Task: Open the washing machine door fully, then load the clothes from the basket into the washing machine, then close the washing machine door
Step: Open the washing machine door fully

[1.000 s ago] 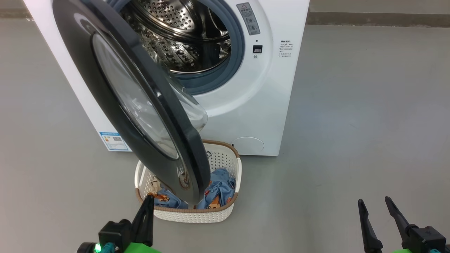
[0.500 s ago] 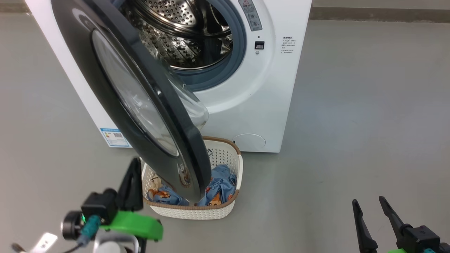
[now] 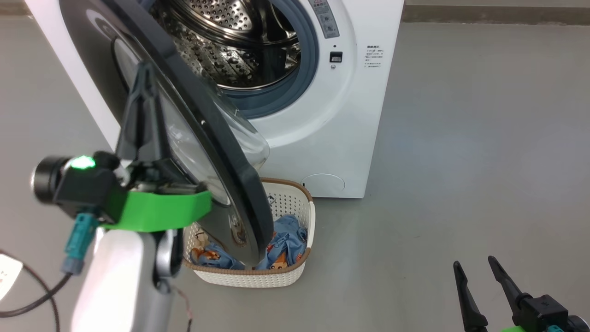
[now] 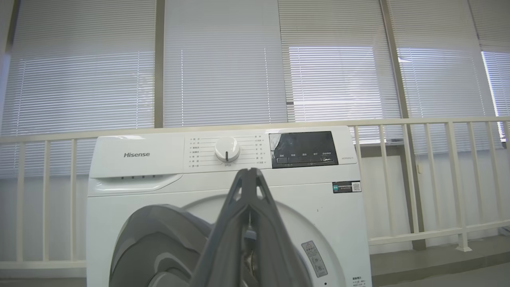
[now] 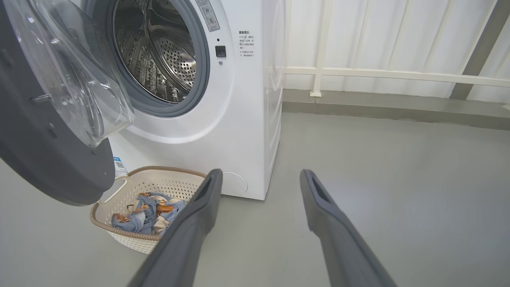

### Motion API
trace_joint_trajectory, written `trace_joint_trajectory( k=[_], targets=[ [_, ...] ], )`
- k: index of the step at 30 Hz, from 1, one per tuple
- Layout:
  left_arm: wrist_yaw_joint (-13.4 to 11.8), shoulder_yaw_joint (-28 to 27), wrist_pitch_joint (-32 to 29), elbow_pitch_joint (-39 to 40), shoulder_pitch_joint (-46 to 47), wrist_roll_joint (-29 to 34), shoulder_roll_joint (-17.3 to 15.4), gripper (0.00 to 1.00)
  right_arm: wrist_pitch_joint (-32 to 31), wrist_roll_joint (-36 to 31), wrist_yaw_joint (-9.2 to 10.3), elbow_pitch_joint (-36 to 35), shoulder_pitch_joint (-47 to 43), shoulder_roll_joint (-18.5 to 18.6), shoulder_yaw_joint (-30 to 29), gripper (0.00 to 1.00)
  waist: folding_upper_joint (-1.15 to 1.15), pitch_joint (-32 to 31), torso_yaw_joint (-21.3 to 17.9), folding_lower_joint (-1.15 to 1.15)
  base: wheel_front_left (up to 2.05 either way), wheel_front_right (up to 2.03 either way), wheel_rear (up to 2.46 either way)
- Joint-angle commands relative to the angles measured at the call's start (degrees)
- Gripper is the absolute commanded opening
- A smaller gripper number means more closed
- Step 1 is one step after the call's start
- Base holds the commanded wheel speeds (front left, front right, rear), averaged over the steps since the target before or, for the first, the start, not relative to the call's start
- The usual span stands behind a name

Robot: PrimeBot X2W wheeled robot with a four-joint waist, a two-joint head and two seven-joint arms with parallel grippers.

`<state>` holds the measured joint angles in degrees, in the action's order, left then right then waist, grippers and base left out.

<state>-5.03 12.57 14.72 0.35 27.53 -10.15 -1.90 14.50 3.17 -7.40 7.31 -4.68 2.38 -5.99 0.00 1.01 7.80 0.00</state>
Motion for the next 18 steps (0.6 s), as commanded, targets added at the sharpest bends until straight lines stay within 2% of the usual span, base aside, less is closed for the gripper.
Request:
trace_joint_trajectory(
  k=[1,4,11,14,18],
  targets=[
    [-0.12,-0.45,0.28,2.28,2.85,0.45,-0.98,0.00,0.50,-0.02,-0.09,-1.41,1.79,0.50,1.72,1.00,0.00,-0.12,-0.12,0.00,0.00,0.00,0.00],
    [0.56,4.76,0.28,4.10,4.84,-0.61,-0.98,0.00,0.50,0.09,-0.09,-1.45,1.61,0.50,1.84,1.00,0.00,-0.28,-0.34,0.00,0.00,0.00,0.00],
    [0.99,19.84,-3.93,5.51,6.53,-8.56,-0.98,0.00,0.50,0.22,-0.09,-1.23,1.25,0.50,2.66,1.00,0.00,-0.58,-1.13,0.00,0.00,0.00,0.00],
    [0.43,24.74,-6.43,4.78,5.86,-11.15,-0.98,0.00,0.50,0.16,-0.09,-1.09,1.33,0.50,3.29,1.00,0.00,-0.79,-1.76,0.00,0.00,0.00,0.00],
    [-1.27,28.12,-8.40,3.20,4.12,-12.65,-0.98,0.00,0.50,0.11,-0.09,-1.16,1.32,0.50,3.79,1.00,0.00,-1.06,-2.24,0.00,0.00,0.00,0.00]
  ],
)
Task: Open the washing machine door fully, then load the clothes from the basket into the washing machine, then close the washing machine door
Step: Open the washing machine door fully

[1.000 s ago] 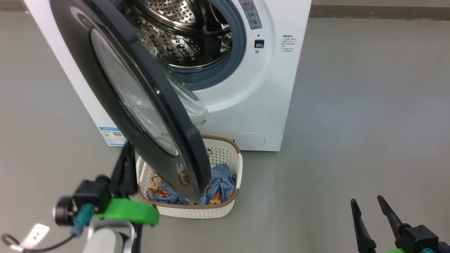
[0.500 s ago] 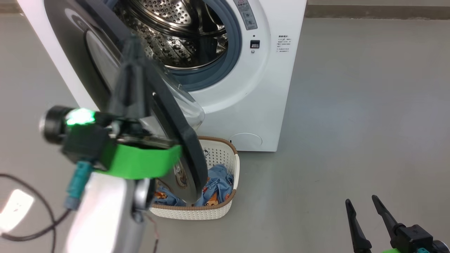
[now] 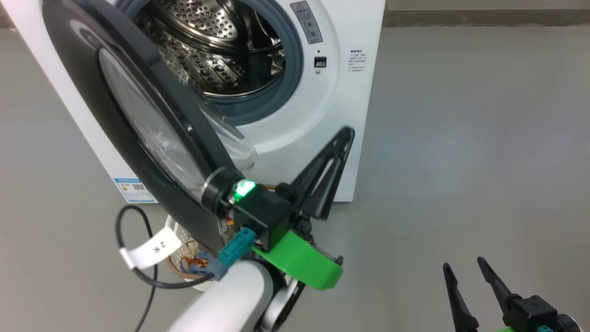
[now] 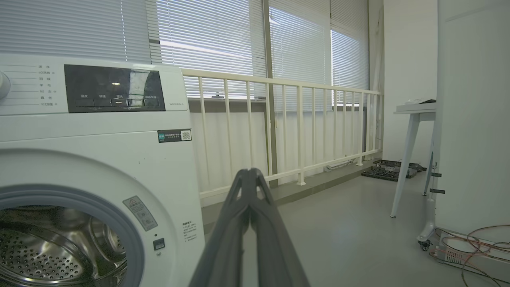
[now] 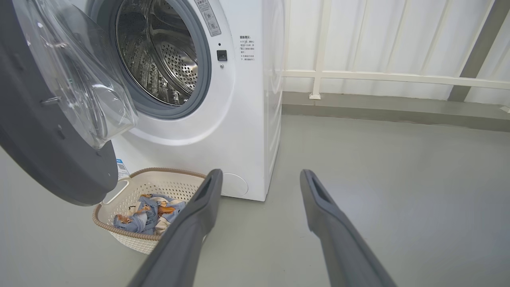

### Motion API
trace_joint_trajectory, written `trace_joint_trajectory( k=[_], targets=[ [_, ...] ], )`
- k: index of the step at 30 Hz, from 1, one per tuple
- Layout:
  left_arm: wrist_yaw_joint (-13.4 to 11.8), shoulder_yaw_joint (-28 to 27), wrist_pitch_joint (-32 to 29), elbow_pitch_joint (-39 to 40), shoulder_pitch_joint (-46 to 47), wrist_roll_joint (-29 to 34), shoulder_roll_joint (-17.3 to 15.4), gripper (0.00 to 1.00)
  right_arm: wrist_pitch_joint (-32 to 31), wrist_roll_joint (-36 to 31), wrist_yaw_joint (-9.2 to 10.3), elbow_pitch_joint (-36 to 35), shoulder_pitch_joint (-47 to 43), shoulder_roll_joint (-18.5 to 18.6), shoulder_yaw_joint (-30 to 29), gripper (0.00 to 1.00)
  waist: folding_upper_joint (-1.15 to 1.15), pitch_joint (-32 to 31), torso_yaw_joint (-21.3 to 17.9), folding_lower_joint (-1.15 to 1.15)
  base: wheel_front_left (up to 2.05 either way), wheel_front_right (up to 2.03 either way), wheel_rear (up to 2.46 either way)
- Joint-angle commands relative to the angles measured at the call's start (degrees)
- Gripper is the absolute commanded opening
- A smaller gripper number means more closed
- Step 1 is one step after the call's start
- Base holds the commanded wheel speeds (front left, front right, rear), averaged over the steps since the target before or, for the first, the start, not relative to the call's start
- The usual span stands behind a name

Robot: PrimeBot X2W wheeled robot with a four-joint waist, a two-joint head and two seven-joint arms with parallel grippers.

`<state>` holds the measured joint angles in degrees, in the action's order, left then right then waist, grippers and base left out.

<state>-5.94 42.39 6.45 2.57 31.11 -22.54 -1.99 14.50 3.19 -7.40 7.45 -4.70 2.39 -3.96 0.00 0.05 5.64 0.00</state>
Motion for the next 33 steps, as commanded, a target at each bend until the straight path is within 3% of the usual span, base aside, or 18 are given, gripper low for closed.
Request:
trace_joint_trajectory(
  k=[1,10,22,23,33],
  targets=[
    [-0.70,-1.18,-0.52,0.52,0.01,-0.43,-0.88,0.00,0.50,0.13,-0.09,-1.33,1.28,0.49,1.79,1.00,0.00,-0.16,-0.13,0.00,0.00,0.00,0.00],
    [-2.56,0.49,-2.31,-4.74,-3.95,-0.72,-1.81,0.00,0.50,0.15,-0.09,-1.96,1.13,0.49,1.33,1.00,0.00,0.34,-0.09,0.00,0.00,0.00,0.00],
    [-4.31,-2.55,-0.35,-13.17,-4.67,-2.28,-2.96,0.00,0.50,0.02,-0.09,-2.54,1.39,0.49,1.15,1.00,0.00,0.51,-0.15,0.00,0.00,0.00,0.00],
    [-5.04,-3.95,0.81,-16.99,-4.56,-3.29,-3.03,0.00,0.50,0.30,-0.09,-2.73,1.35,0.49,0.73,1.00,0.00,0.66,-0.16,0.00,0.00,0.00,0.00],
    [-5.97,-5.10,2.26,-20.05,-4.14,-4.11,-2.98,0.00,0.50,0.51,-0.09,-2.95,1.40,0.49,0.48,1.00,0.00,1.12,-0.03,0.00,0.00,0.00,0.00]
  ],
)
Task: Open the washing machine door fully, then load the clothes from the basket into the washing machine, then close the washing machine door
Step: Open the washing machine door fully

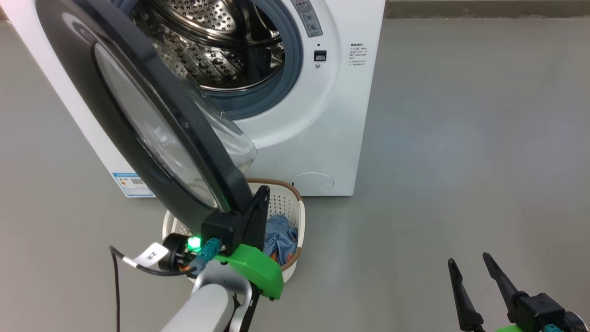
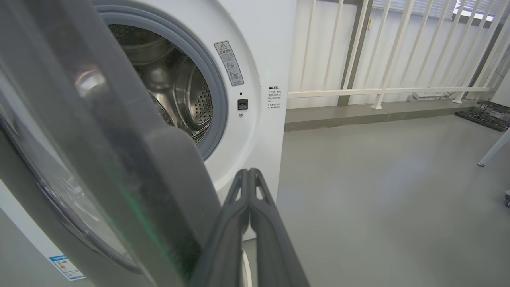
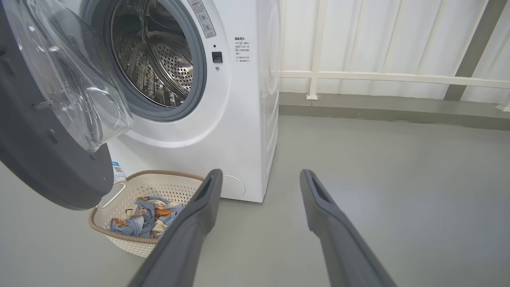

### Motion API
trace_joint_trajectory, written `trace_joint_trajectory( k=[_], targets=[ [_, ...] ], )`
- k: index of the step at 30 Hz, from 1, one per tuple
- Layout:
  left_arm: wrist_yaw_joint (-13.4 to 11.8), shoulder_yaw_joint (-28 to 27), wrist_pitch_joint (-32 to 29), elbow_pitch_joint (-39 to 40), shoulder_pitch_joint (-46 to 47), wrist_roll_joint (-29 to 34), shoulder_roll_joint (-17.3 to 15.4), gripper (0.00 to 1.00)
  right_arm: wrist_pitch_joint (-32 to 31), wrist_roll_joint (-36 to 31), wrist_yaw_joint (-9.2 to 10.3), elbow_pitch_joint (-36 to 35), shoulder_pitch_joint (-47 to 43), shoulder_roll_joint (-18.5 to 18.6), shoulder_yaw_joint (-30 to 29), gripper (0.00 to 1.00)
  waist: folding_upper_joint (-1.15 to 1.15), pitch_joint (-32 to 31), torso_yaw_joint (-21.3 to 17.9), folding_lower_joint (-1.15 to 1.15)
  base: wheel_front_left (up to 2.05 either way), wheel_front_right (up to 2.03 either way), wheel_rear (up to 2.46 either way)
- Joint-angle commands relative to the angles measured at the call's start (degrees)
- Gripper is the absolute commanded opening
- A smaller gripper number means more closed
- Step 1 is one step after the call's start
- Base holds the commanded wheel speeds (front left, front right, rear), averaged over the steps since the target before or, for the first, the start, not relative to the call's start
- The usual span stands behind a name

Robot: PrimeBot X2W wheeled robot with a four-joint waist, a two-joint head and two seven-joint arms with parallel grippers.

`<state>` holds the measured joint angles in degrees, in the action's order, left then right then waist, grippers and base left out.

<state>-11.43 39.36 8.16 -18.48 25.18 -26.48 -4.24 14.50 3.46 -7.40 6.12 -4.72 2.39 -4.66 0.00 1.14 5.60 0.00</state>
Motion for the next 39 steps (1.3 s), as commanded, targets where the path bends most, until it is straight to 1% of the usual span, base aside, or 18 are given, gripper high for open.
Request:
trace_joint_trajectory(
  k=[1,8,13,14,20,26,39],
  targets=[
    [-0.53,-2.15,0.65,0.82,1.79,-0.25,-0.77,0.00,0.50,0.25,-0.09,-1.66,1.42,0.49,1.16,1.00,0.00,0.12,0.04,0.00,0.00,0.00,0.00],
    [-1.14,-2.54,1.52,0.07,1.65,-0.55,-0.91,0.00,0.50,0.42,-0.09,-1.85,1.70,0.49,1.08,1.00,0.00,0.70,0.19,0.00,0.00,0.00,0.00],
    [-2.07,-3.27,2.20,0.26,0.68,-1.00,-1.30,0.00,0.50,0.55,-0.09,-1.98,1.92,0.49,1.12,1.00,0.00,1.15,0.17,0.00,0.00,0.00,0.00],
    [-2.64,-3.55,2.54,0.68,0.19,-1.01,-1.53,0.00,0.50,0.61,-0.09,-2.03,1.99,0.49,1.05,1.00,0.00,1.33,0.21,0.00,0.00,0.00,0.00],
    [-3.86,-3.39,3.63,3.25,-1.40,-0.24,-2.25,0.00,0.50,0.70,-0.09,-2.11,2.09,0.49,0.89,1.00,0.00,1.88,0.50,0.00,0.00,0.00,0.00],
    [-4.29,-2.91,4.19,5.92,-2.94,-0.02,-2.52,0.00,0.50,0.75,-0.09,-2.12,2.36,0.49,0.85,1.00,0.00,2.28,0.92,0.00,0.00,0.00,0.00],
    [-4.95,-3.23,1.92,8.27,-5.15,-1.78,-4.04,0.00,0.50,0.61,-0.09,-2.01,2.86,0.49,1.10,1.00,0.00,2.74,1.65,0.00,0.00,0.00,0.00]
  ],
)
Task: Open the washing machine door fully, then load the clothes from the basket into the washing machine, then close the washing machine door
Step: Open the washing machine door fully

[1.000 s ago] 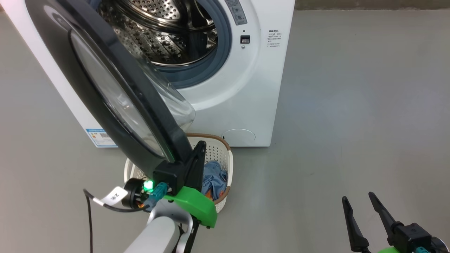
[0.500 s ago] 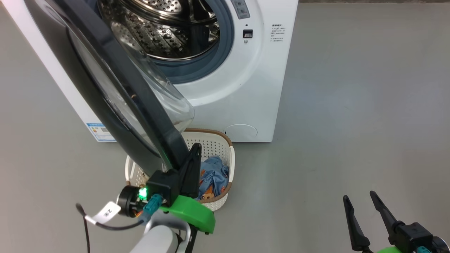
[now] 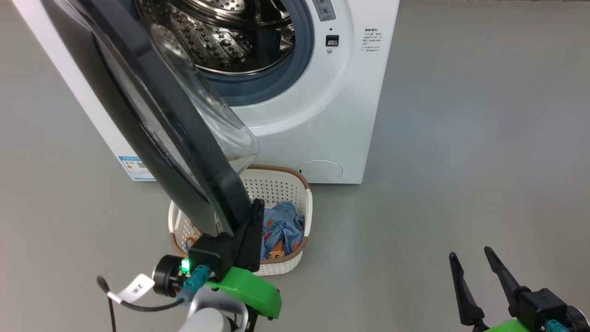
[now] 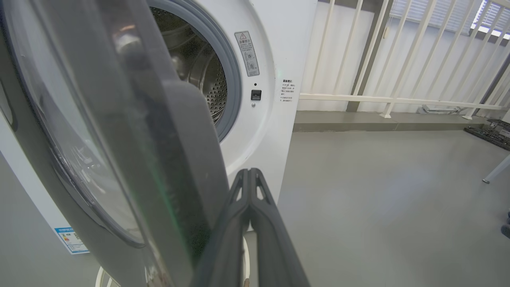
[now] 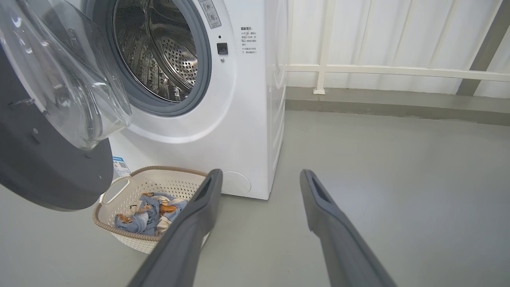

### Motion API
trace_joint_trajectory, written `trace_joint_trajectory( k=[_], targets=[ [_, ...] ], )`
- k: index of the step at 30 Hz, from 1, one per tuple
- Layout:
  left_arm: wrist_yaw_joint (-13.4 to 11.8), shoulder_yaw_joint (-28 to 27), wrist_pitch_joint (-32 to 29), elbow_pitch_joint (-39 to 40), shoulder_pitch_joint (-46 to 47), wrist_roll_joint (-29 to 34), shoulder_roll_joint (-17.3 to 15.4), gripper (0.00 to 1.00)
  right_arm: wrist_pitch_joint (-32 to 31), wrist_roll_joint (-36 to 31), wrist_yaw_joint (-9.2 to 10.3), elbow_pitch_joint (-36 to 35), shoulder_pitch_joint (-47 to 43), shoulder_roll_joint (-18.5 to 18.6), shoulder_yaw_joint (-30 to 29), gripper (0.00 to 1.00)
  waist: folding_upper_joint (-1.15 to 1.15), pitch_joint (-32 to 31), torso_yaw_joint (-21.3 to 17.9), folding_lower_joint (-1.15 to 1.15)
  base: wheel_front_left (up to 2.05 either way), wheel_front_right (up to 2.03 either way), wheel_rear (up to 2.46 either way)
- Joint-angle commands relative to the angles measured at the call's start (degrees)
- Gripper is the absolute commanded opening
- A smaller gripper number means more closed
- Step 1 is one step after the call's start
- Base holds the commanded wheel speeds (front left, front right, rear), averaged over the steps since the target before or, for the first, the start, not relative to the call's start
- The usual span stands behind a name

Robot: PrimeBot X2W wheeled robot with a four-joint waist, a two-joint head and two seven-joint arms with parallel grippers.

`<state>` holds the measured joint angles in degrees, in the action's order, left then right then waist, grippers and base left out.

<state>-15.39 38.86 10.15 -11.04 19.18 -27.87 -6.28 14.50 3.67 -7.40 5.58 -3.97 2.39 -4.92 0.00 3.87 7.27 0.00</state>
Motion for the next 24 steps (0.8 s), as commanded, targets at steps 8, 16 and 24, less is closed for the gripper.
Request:
trace_joint_trajectory(
  k=[8,16,24],
  targets=[
    [-0.11,-2.44,-0.32,0.30,1.80,-0.86,-2.27,0.00,0.50,0.88,-0.09,-1.14,2.40,0.49,1.73,1.00,0.00,0.17,-0.62,0.00,0.00,0.00,0.00],
    [0.76,-2.13,-0.34,-1.27,2.20,-1.56,-2.36,0.00,0.50,1.10,-0.09,-0.90,2.44,0.49,1.54,1.00,0.00,0.29,-0.90,0.00,0.00,0.00,0.00],
    [-2.07,-3.31,0.86,-0.96,1.33,-0.97,-2.77,0.00,0.50,1.27,-0.09,-0.89,2.43,0.49,1.25,1.00,0.00,0.51,-0.20,0.00,0.00,0.00,0.00]
  ],
)
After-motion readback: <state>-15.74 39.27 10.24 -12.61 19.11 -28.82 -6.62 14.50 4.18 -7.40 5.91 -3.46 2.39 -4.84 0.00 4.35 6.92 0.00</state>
